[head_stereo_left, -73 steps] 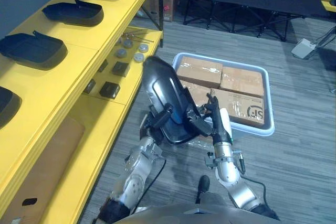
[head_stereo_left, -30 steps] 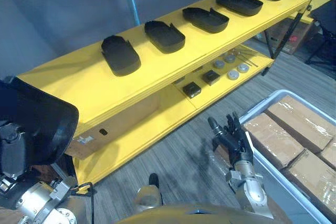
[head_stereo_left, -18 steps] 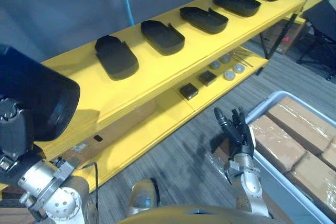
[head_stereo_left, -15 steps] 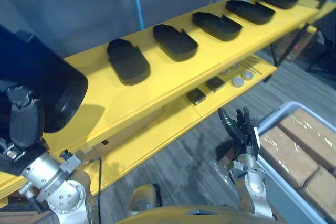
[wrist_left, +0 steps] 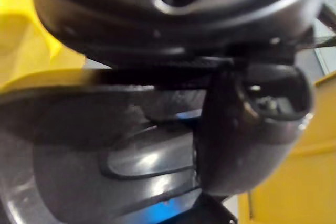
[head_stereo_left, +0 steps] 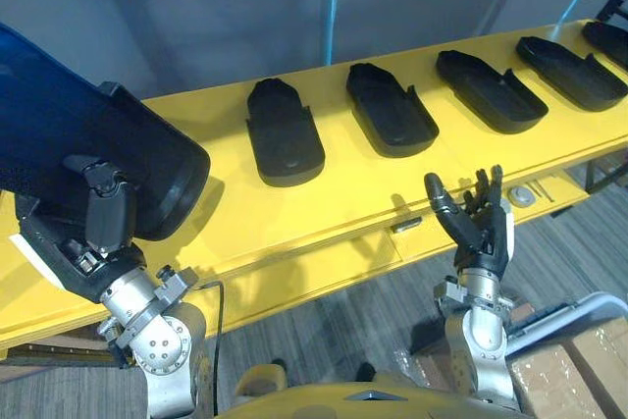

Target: Walk over and take three plastic housings, then place them on the shelf

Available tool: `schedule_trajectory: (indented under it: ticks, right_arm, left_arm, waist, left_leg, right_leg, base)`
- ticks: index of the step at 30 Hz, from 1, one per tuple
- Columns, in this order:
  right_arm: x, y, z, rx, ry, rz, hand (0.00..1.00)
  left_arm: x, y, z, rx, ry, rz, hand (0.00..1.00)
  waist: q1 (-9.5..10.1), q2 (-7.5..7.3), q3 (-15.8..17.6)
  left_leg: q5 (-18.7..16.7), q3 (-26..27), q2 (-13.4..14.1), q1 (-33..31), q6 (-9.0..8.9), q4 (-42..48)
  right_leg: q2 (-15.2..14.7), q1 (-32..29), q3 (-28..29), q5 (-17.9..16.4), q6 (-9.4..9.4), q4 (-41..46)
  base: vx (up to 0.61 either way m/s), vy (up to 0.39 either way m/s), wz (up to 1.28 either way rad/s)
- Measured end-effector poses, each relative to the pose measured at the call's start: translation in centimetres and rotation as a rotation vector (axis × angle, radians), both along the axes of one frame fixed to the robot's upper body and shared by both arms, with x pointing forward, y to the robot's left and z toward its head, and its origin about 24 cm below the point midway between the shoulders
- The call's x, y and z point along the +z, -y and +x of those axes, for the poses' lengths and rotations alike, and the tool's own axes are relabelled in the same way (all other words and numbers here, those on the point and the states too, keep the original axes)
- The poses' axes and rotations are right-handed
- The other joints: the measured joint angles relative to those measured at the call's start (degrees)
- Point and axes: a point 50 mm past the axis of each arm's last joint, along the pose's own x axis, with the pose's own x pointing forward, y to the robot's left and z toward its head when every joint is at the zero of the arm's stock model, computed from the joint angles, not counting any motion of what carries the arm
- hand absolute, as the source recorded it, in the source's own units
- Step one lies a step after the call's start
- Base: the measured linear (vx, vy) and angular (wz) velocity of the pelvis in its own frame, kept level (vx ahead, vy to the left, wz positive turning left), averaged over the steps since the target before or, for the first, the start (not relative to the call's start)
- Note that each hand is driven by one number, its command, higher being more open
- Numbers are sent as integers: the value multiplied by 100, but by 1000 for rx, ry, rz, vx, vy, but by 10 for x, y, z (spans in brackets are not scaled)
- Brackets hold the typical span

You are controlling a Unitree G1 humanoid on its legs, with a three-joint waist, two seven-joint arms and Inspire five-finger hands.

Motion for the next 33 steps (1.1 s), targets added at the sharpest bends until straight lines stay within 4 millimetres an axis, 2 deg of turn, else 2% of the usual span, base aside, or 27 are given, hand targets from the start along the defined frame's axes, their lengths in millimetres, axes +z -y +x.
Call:
schedule_trajectory:
  ticks: [2,3,5,7,9,12,15,16,17,18,19,20,21,22,24,25,26,27,28,29,30,31,32,33]
  right_arm:
    - [-9,11,-16,-158,-52,30,100]
    - [-14,15,-25,-233,-81,45,100]
    - [-24,24,-46,-376,-141,63,100]
    - [-35,33,-66,-473,-210,66,100]
    - [-49,37,-82,-509,-292,74,100]
    - [-83,33,-101,-477,-460,143,100]
    - [-118,18,-118,-361,-671,249,100]
    - [-130,12,-127,-317,-763,281,100]
    - [-136,8,-132,-293,-811,290,100]
    - [-144,3,-141,-258,-886,309,100]
    - [-146,9,-146,-256,-898,317,100]
    - [-147,15,-146,-244,-906,313,100]
    - [-150,25,-148,-218,-935,317,100]
    - [-154,32,-150,-198,-955,335,100]
    - [-160,39,-151,-185,-980,372,100]
    - [-162,45,-153,-187,-999,390,100]
    - [-163,48,-155,-180,-1006,395,100]
    - [-163,57,-159,-181,-1017,394,100]
    - [-162,62,-160,-185,-1022,392,100]
    - [-162,70,-162,-204,-1032,396,100]
    - [-163,73,-166,-229,-1044,413,100]
    - [-165,72,-170,-240,-1052,437,100]
    - [-169,65,-171,-240,-1076,471,100]
    - [-173,55,-172,-225,-1104,502,100]
  left_arm:
    - [-1,4,0,-22,6,-15,0]
    - [-1,4,-1,-25,26,-32,0]
    - [1,2,-4,-1,62,-46,0]
    - [2,2,-6,12,79,-52,0]
    - [1,2,-6,16,79,-55,0]
    - [-1,4,-8,13,62,-64,0]
    - [-3,7,-8,5,51,-67,0]
    - [-3,6,-8,4,51,-69,0]
    - [-3,6,-8,1,52,-70,0]
    - [-3,7,-8,-7,53,-68,0]
    - [-2,7,-7,-21,55,-58,0]
    - [-2,7,-7,-36,56,-53,0]
    - [-2,8,-6,-60,60,-47,0]
    - [0,8,-4,-76,69,-36,0]
    - [0,7,-3,-74,71,-33,0]
    - [-1,5,-4,-67,65,-26,0]
    - [-1,2,-5,-58,63,-20,0]
    - [0,-1,-6,-43,59,-7,0]
    - [0,-1,-5,-42,60,0,0]
    - [2,-1,-3,-59,64,15,0]
    - [7,1,6,-108,73,46,0]
    - [13,3,15,-156,83,80,0]
    - [16,3,25,-204,79,124,0]
    - [15,3,36,-261,45,165,0]
  waist:
    - [-37,13,-7]
    - [-37,12,-6]
    - [-56,10,-8]
    - [-160,1,-23]
    - [-169,18,-51]
    - [-168,41,-152]
    - [-148,115,-179]
    - [-146,150,-198]
    - [-151,164,-215]
    - [-157,166,-240]
    - [-177,248,-257]
    - [-176,306,-254]
    - [-166,338,-264]
    - [-203,280,-286]
    - [-192,87,-228]
    - [-92,66,-215]
    - [-94,61,-216]
    - [-114,114,-229]
    - [-129,170,-234]
    - [-150,215,-240]
    - [-290,219,-248]
    - [-379,244,-222]
    - [-384,216,-164]
    - [-393,209,-92]
  left_leg:
    - [-146,701,171,-109,162,112]
    - [-183,942,260,-140,158,179]
    - [-118,931,160,-155,60,193]
    - [-21,863,-22,-43,89,54]
    - [53,878,-103,62,95,-78]
    - [129,845,-161,183,102,-236]
    - [225,700,-260,238,98,-441]
    - [150,713,-251,225,150,-467]
    - [103,897,-198,222,202,-460]
    - [79,1395,-34,196,212,-414]
    - [137,1744,97,122,267,-266]
    - [251,1785,107,109,277,-238]
    - [395,1656,-17,146,241,-279]
    - [448,1511,-176,140,266,-275]
    - [368,1234,-286,-98,336,73]
    - [90,1146,-40,-258,610,711]
    - [30,1102,126,-281,533,971]
    - [141,951,370,-203,403,1117]
    - [224,826,441,-120,253,1027]
    - [98,787,255,2,-10,849]
    - [1,787,112,7,-119,662]
    - [-152,777,54,19,-236,546]
    - [-145,816,-51,50,-211,512]
    - [-140,848,-63,115,-201,427]
  right_leg:
    - [-28,11,-170,-22,-24,-2]
    - [-45,3,-218,-43,-46,20]
    - [-142,-37,-223,-150,-4,162]
    - [-281,-21,-262,-251,13,287]
    - [-346,40,-260,-251,12,295]
    - [-386,101,-266,-262,14,294]
    - [-457,156,-428,-366,78,392]
    - [-544,157,-555,-426,142,513]
    - [-588,167,-642,-431,169,551]
    - [-673,171,-838,-433,173,594]
    - [-765,163,-951,-446,186,690]
    - [-794,163,-945,-457,176,766]
    - [-872,149,-834,-543,114,927]
    - [-943,140,-604,-745,44,953]
    - [-1196,145,-577,-812,271,962]
    - [-1259,121,-490,-776,306,965]
    - [-1287,124,-421,-773,322,984]
    - [-1330,111,-216,-787,387,1030]
    - [-1351,95,-110,-788,438,1050]
    - [-1450,-6,99,-776,482,1080]
    - [-1558,-45,138,-705,566,1041]
    - [-1620,-20,89,-495,733,986]
    - [-1697,12,145,-328,770,936]
    - [-1681,61,142,3,707,813]
  base:
    - [31,4,39]
    - [34,45,27]
    - [33,68,20]
    - [33,78,25]
    - [16,60,10]
    - [-26,33,5]
    - [-60,-1,30]
    - [-51,-8,51]
    - [-27,-8,69]
    - [11,24,81]
    - [16,50,80]
    - [6,108,69]
    - [-11,106,68]
    - [-36,117,67]
    - [-112,139,33]
    - [-105,104,-15]
    - [-62,143,-56]
    - [-14,165,-51]
    - [-9,322,-64]
    - [34,307,-20]
    - [38,317,14]
    - [56,289,35]
    - [25,276,14]
    - [-1,312,-17]
